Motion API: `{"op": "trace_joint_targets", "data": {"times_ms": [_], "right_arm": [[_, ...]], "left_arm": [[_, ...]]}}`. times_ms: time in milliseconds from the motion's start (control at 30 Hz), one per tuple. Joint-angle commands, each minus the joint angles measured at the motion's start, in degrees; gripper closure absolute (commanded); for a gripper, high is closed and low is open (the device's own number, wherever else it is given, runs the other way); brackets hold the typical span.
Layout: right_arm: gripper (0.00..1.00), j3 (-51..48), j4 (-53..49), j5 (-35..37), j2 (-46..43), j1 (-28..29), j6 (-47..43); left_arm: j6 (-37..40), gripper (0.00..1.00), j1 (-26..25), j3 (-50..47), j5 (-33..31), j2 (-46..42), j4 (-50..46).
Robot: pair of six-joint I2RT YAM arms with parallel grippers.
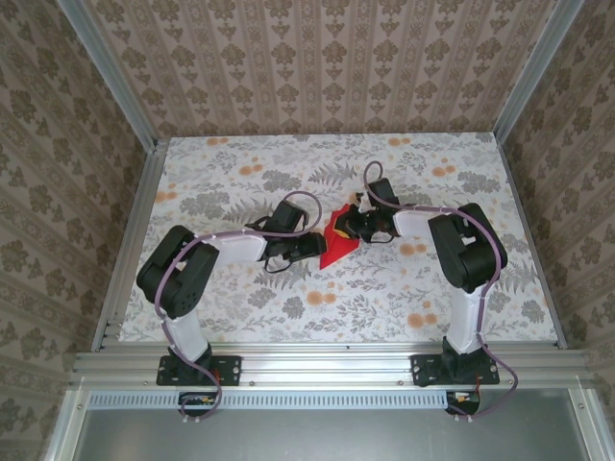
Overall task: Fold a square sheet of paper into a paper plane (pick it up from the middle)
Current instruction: Turn over the paper at the center of the table.
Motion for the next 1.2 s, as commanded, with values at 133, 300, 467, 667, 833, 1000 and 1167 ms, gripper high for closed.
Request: {"op": "trace_joint_targets", "data": {"times_ms": [133, 300, 467, 667, 833, 1000, 1167], "right_arm": [[1.00, 3.16, -17.00, 7.16, -7.04, 0.22, -11.05], [1.00, 7.35, -32.63, 16.71, -13.26, 1.69, -19.74], [1.00, 13.85, -46.91, 33.13, -14.18, 7.85, -23.75], [0.99, 23.14, -59.45, 53.19, -7.49, 15.43, -21.72], [0.98, 33.97, -68.85, 67.21, 4.79, 21.32, -19.89], [0.98, 45.53, -76.30, 75.05, 16.40, 25.27, -17.50], [0.93, 52.90, -80.82, 77.02, 25.55, 28.43, -15.55]], "left_arm": [[-0.06, 0.35, 1.52, 0.65, -5.63, -5.96, -7.70], [2.18, 0.21, 4.58, -0.01, -11.60, -13.21, -14.29], [5.05, 0.09, 9.80, -1.91, -13.77, -20.93, -18.54], [5.04, 0.01, 18.54, -4.94, -12.47, -28.27, -21.93], [3.13, 0.00, 23.90, -6.38, -11.93, -33.26, -25.20], [3.66, 0.00, 29.86, -6.75, -9.06, -37.52, -29.21], [5.70, 0.00, 34.69, -6.01, -6.02, -40.12, -32.31]]}}
